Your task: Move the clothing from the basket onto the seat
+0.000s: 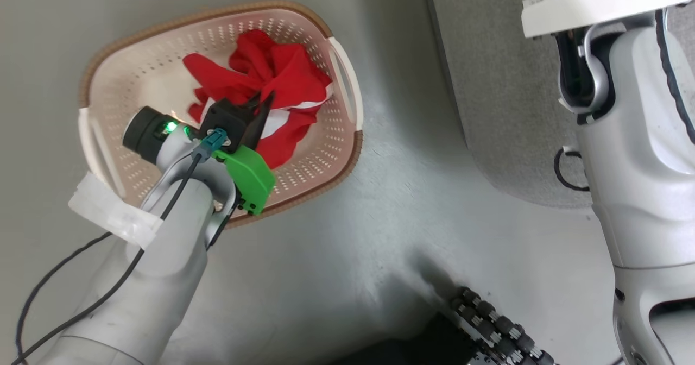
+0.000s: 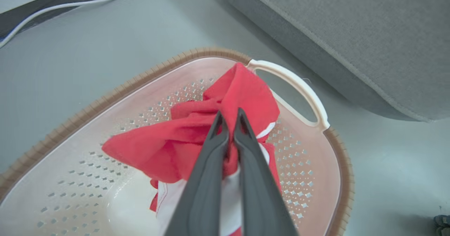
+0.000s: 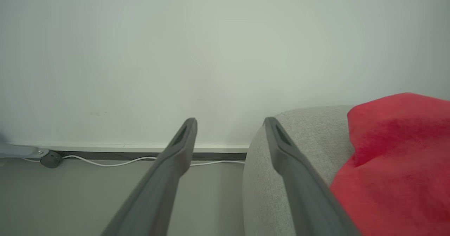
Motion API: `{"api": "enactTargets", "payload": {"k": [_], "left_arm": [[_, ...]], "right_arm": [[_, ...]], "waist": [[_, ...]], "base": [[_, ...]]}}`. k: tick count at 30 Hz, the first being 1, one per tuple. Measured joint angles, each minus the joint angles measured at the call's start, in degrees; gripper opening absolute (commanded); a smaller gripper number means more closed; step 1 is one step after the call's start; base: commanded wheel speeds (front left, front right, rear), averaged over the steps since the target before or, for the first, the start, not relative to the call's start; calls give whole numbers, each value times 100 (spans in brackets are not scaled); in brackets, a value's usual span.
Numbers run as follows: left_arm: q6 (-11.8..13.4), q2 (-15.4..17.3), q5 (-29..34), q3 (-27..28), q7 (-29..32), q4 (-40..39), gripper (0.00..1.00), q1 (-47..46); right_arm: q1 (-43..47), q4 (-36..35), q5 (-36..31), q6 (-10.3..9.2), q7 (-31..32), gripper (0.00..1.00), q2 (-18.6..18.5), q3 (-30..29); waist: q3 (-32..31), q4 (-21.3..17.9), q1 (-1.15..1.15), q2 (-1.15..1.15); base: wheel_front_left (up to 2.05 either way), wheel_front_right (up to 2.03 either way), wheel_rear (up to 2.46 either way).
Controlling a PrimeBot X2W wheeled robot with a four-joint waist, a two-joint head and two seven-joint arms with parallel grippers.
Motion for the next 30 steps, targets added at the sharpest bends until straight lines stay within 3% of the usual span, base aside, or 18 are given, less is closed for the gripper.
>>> {"api": "enactTargets", "payload": {"k": [11,30], "left_arm": [[31,-227,-386,315,-196,-36,0,60],[78,-321,-623,438,-243,-328,0,649]], "right_arm": [[662,286,-98,48,0,100,-130,-92],[1874,751,-93,93,1,100,-89,-233]], "waist": [[-808,494,0,0],[-2372,1231,0,0]], "base": [[0,0,0],[0,0,0]]}}
